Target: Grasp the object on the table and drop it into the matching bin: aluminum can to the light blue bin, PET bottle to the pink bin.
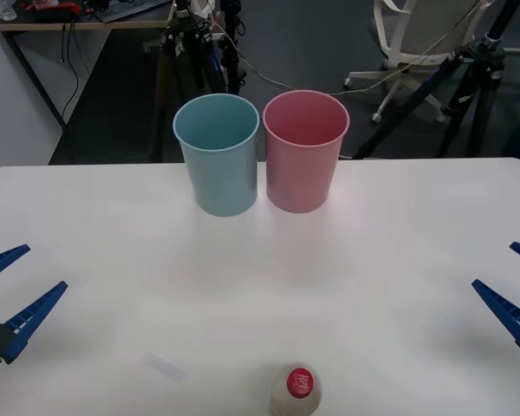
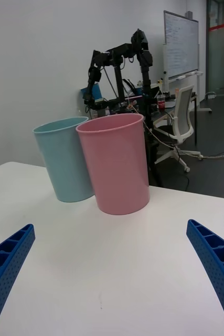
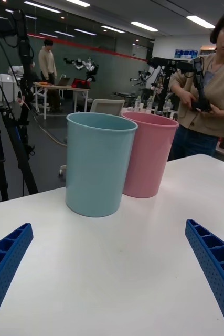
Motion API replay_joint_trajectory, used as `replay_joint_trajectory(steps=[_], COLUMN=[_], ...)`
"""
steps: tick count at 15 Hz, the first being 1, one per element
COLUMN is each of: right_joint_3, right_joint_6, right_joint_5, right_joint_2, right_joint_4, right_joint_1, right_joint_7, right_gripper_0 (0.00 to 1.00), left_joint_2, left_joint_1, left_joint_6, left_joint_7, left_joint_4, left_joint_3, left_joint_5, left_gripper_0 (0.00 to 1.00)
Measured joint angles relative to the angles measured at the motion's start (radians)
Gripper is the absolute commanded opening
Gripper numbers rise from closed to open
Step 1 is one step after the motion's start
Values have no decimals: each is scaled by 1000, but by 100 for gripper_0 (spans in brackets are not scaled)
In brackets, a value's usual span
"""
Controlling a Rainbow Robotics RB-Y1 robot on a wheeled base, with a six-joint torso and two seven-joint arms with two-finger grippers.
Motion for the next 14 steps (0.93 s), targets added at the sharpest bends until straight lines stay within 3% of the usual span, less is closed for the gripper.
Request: replay_joint_trajectory(steps=[4, 10, 14], right_joint_3=[6, 22, 101], right_joint_6=[-16, -48, -70], right_joint_5=[0, -3, -55], right_joint_2=[32, 27, -45], right_joint_4=[-1, -7, -11], right_joint_1=[-21, -7, 51], right_joint_7=[-2, 25, 230], right_gripper_0=[100, 100, 100], left_joint_2=[0, 0, 0], left_joint_1=[0, 0, 0], left_joint_6=[0, 0, 0], left_joint_7=[0, 0, 0], left_joint_4=[0, 0, 0], left_joint_3=[0, 0, 0], left_joint_5=[0, 0, 0], left_gripper_0=[100, 100, 100])
